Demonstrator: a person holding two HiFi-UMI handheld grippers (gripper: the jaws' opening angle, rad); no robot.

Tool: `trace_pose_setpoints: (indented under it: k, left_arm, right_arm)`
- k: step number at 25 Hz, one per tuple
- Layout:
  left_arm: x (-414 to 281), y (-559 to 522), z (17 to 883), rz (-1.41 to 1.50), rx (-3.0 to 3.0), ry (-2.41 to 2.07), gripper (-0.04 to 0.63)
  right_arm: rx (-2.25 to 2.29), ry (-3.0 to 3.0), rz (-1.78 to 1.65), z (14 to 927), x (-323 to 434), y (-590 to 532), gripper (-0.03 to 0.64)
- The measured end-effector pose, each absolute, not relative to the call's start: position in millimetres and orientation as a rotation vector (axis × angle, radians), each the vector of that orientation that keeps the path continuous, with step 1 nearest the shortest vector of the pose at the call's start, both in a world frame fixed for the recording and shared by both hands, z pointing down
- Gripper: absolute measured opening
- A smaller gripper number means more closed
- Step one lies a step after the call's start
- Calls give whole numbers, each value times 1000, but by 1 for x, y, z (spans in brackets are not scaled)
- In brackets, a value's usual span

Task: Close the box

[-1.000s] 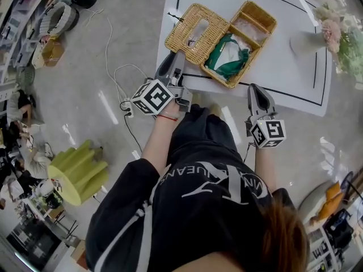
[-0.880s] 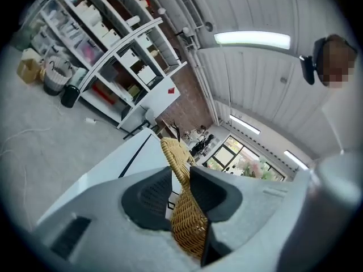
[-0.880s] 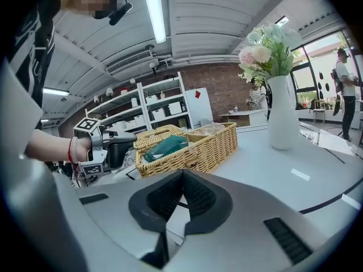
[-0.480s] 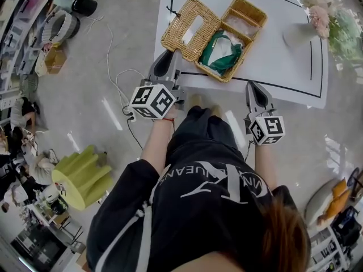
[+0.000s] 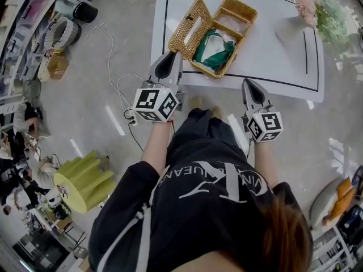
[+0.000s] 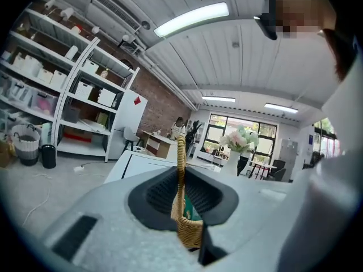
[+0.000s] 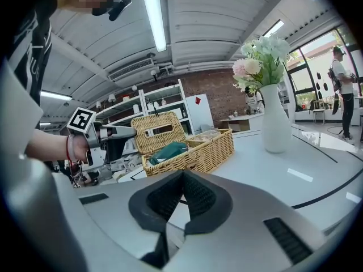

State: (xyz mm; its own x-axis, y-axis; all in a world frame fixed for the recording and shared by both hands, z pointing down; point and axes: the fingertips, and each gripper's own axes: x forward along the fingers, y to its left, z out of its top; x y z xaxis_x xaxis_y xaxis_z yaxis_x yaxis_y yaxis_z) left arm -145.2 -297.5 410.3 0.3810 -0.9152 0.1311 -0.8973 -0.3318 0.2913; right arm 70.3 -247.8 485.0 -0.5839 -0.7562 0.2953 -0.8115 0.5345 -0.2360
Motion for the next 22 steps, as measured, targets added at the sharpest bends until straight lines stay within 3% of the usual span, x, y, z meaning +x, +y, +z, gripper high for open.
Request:
trace_pose_setpoints:
  k: [22]
  left_arm:
    - [-78, -272, 419, 512, 2655, -1578, 67]
  right_arm:
    - [1339, -2641, 521, 479, 88, -230, -2]
